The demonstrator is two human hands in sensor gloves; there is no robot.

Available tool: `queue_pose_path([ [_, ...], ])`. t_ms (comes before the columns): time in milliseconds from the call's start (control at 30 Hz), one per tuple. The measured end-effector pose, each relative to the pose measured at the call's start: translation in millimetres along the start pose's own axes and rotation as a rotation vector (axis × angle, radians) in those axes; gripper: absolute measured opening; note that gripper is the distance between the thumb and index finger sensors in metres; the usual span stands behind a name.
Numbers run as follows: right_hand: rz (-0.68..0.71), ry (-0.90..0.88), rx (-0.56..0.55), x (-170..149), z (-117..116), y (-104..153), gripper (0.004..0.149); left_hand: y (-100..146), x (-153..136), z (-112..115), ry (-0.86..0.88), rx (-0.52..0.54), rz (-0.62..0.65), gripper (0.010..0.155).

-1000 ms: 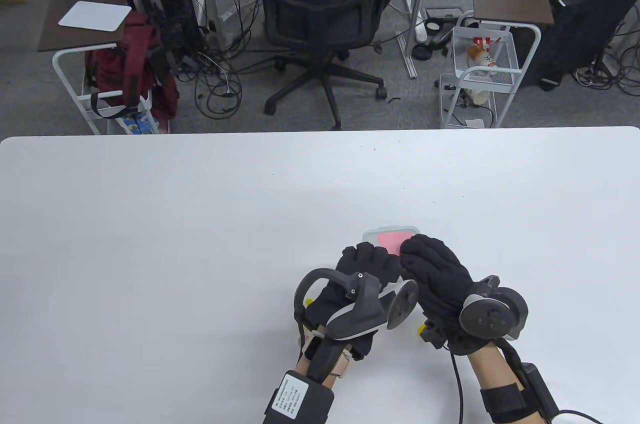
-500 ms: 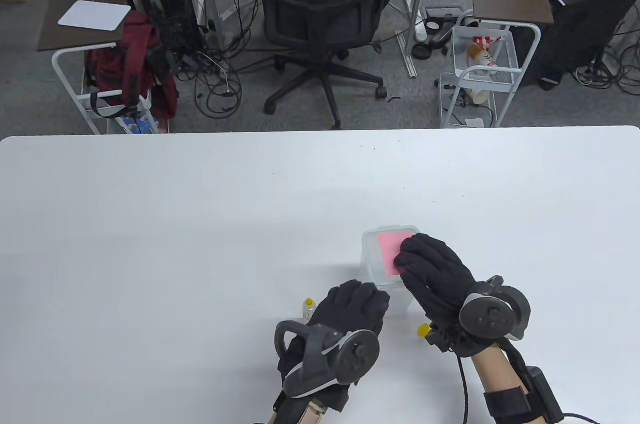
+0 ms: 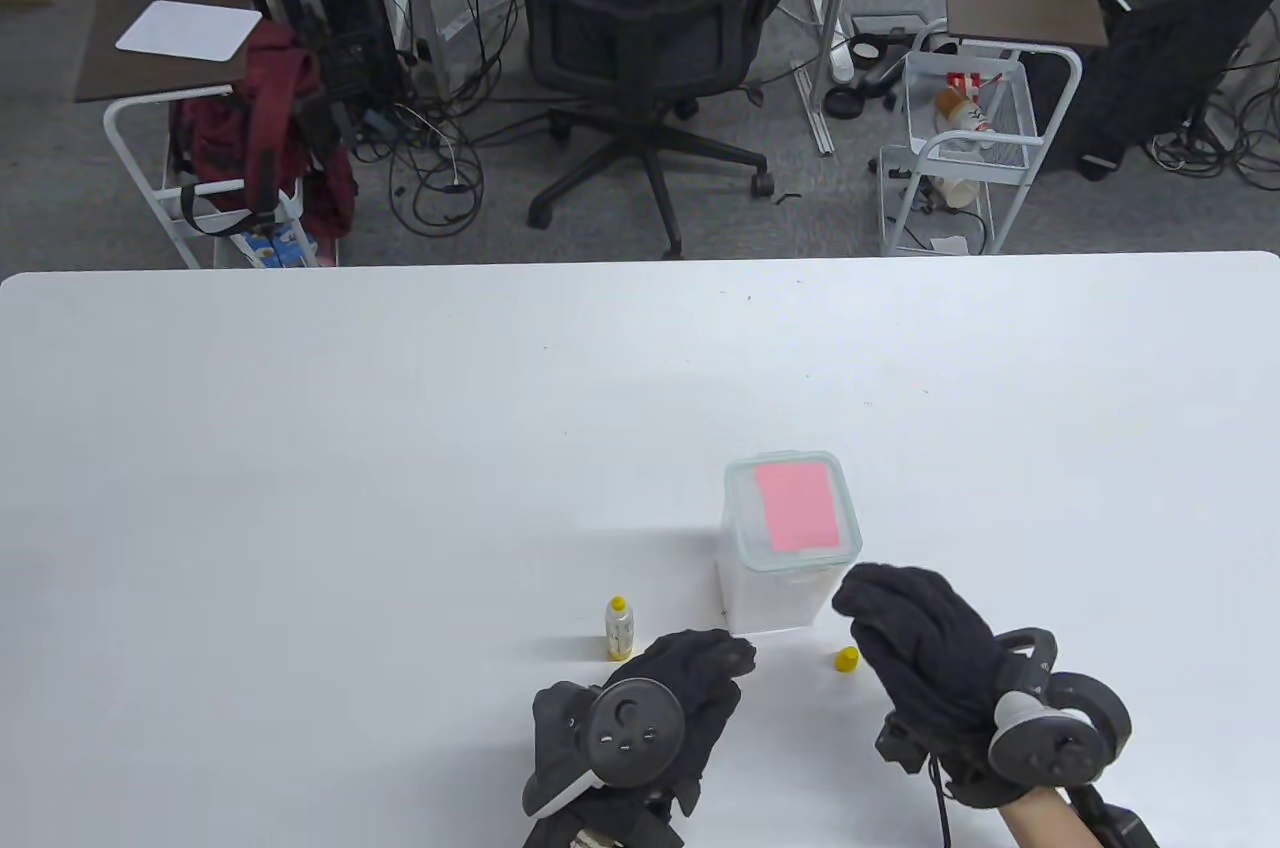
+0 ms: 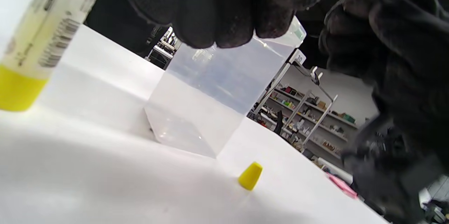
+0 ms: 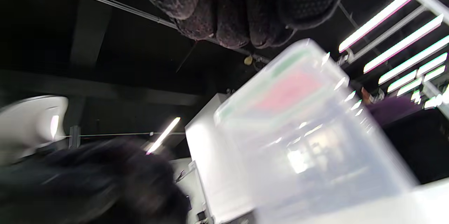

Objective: Squeeze liquid glue on card and attach to container

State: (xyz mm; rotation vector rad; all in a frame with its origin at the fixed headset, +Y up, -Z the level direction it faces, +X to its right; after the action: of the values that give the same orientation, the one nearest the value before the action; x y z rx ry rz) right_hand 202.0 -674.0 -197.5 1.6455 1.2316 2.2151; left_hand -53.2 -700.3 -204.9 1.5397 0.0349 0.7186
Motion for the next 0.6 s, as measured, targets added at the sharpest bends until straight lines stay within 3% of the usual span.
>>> queue_pose_path([
  [167,-0.104,-0.145,0.119,-12,-37,9,0.036,1,-11,3,0.089,0.023,-0.033,0.045],
  [333,-0.141,-0.154,0.154,-20,-48,15,0.036,5,-15,-5,0.117,0.072,-0.019,0.044],
  [433,-0.144,-0.157,0.159,-21,-49,17,0.036,13,-12,-23,0.203,0.162,0.031,0.044],
  [500,-0.147,-0.149,0.161,-21,-49,19,0.036,24,-16,-44,0.247,0.282,0.033,0.044],
  [600,-0.162,-0.152,0.156,-24,-47,21,0.036,39,-42,-68,0.314,0.45,-0.044,0.048],
])
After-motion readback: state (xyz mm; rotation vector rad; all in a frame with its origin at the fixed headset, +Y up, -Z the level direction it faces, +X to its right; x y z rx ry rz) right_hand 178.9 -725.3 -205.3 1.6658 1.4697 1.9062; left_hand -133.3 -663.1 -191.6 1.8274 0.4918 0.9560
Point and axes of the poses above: the tracker on the back of each hand, its own x axis roughly to the thumb side, its own y axis roughly from the fingertips to the wrist, z = x × y, the point moved 2 cm from there along -y, roughly from the wrist to the fingertips, and after that the axes turned 9 degrees about -y, right-handed, at the moved point
